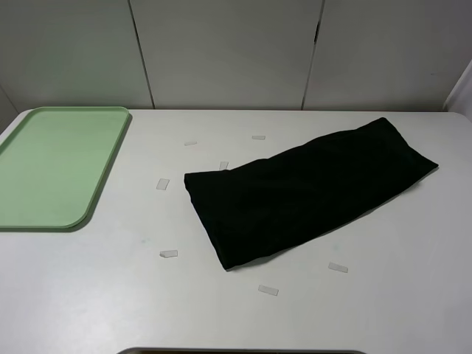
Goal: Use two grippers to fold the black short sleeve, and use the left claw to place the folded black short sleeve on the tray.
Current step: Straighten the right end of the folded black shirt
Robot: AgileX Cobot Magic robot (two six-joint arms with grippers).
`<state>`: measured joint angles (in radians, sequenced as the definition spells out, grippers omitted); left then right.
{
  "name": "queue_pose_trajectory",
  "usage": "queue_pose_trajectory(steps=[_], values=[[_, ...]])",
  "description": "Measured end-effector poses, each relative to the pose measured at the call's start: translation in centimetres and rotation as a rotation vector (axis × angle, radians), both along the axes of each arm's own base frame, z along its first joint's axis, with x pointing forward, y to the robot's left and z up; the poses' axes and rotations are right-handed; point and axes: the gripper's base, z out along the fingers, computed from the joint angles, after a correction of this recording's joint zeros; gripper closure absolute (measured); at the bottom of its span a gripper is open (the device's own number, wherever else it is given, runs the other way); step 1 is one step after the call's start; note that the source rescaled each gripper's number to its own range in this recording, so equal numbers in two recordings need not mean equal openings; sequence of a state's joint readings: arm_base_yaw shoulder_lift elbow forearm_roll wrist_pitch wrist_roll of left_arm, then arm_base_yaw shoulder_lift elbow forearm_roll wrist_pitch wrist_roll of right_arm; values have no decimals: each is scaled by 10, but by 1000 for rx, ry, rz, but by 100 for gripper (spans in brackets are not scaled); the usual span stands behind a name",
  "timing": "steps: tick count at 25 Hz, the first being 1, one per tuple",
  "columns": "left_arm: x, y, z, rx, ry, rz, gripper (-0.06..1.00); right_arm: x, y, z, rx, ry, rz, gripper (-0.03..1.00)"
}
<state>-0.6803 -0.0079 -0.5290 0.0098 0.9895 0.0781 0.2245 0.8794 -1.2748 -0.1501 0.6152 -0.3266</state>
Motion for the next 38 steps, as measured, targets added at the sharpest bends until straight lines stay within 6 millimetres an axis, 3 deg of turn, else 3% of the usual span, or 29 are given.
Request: queue_pose_trajectory(steps=[7, 17, 20, 25, 30, 38], values=[[0, -1, -14, 25, 105, 38, -6, 0, 0, 0, 4, 4, 2, -3], [0, 0, -15, 27, 112, 55, -6, 0, 1, 0, 15, 7, 7, -3], [0, -1, -15, 23, 112, 142, -6, 0, 2, -1, 31, 10, 16, -3], [-1, -5, -15, 7, 114, 461, -6, -1, 4, -2, 76, 35, 35, -3], [-1, -7, -15, -5, 116, 661, -6, 3, 9, -16, 190, 203, 43, -3], [-1, -7, -15, -5, 116, 676, -6, 37, 22, -62, 271, 637, -13, -3]])
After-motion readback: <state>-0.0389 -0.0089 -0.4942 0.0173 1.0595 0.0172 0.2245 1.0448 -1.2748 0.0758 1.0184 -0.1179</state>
